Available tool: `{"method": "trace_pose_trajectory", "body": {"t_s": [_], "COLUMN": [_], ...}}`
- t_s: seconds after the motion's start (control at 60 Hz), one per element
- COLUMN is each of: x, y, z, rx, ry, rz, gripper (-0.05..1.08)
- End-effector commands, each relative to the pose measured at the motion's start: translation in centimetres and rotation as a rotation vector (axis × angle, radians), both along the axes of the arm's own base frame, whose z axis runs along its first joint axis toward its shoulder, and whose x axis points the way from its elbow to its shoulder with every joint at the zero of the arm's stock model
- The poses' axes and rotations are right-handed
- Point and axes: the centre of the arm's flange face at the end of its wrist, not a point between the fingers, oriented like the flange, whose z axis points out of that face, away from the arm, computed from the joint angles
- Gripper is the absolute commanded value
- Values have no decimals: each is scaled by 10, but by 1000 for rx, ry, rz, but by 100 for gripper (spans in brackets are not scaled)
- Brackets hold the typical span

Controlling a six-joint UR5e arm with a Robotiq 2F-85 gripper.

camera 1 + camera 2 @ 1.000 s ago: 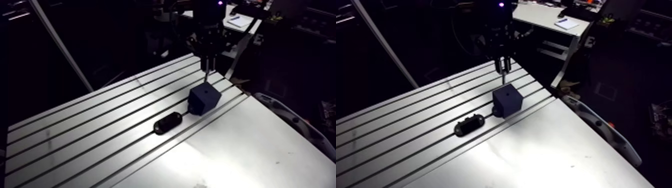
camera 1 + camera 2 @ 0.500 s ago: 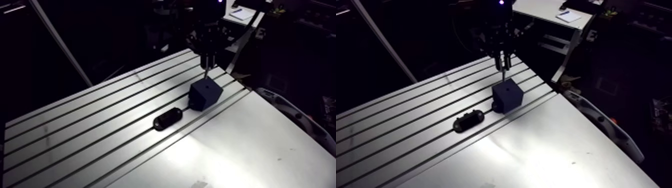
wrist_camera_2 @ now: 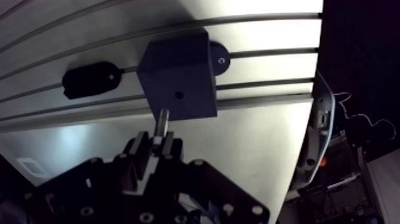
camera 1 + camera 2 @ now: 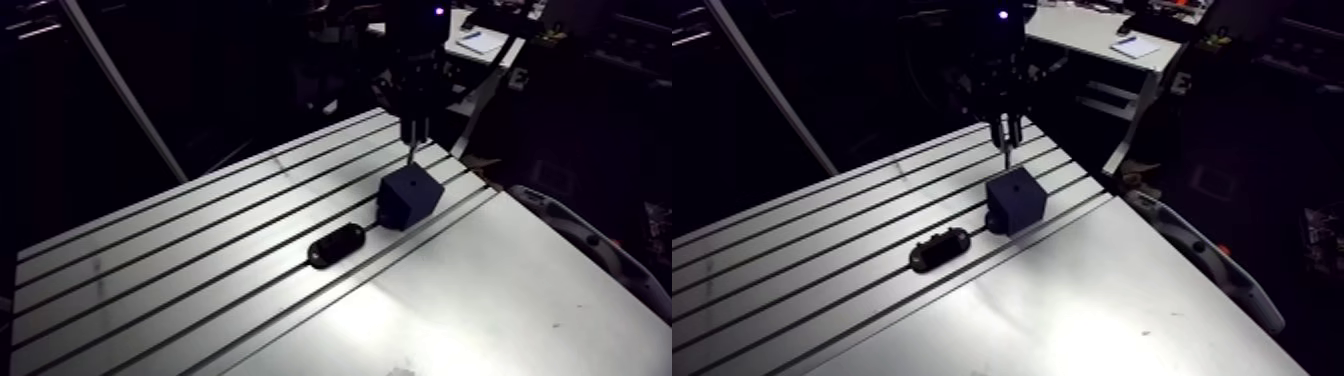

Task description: Pick up the M10 bolt and insert it into the hole until fully seated.

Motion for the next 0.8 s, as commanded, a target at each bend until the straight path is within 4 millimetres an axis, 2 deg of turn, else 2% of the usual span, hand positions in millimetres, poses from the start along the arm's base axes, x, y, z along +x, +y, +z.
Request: {"method": "trace_pose_trajectory", "body": {"t_s": [0.017, 0.8], "x": [5, 11], "y": [-4, -4], "z": [2, -3], "rx": [15, 35], "ry": [22, 27], "rz": [1, -19], "gripper": [108, 108]}}
